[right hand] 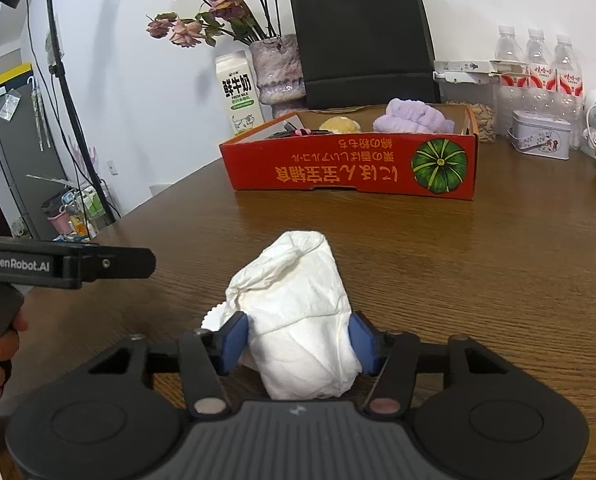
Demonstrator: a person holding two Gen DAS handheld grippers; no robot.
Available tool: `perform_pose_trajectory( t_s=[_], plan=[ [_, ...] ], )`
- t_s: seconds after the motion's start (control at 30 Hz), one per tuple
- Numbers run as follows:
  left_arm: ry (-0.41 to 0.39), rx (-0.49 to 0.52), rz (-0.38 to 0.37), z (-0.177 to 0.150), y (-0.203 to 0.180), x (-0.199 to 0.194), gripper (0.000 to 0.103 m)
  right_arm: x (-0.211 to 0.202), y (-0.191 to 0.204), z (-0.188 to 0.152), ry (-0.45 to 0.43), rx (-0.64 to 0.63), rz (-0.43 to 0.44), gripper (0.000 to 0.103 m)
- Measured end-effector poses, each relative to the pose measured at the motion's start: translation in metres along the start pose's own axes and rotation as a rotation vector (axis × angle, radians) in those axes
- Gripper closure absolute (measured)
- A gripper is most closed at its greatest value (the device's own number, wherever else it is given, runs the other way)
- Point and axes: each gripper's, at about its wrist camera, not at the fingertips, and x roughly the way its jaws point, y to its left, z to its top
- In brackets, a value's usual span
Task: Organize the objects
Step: 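Grasp the white crumpled tissue with the right gripper, then grasp the white bottle cap with the left gripper while the right gripper holds the tissue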
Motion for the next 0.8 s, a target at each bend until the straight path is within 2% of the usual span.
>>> perform_pose_trajectory(
  t_s=[0.03, 0.27, 0.53, 0.8],
  plan=[
    [0.001, 0.002, -0.002, 0.0, -0.001, 0.0, 0.0, -0.001, 0.0, 0.0, -0.001, 0.004, 0.003, 0.057],
    [0.017, 0.024, -0.023, -0.002, -0.012, 0.005, 0.0, -0.014, 0.0, -0.004, -0.064, 0.017, -0.023, 0.063],
    [0.043, 0.058, -0.057, -0.009, -0.033, 0.016, 0.0, -0.031, -0.002, -0.007, -0.154, 0.016, -0.154, 0.064],
    [0.076, 0.095, -0.081, -0.017, -0.056, 0.029, 0.0, -0.039, -0.008, -0.009, -0.201, 0.028, -0.233, 0.064]
  ],
)
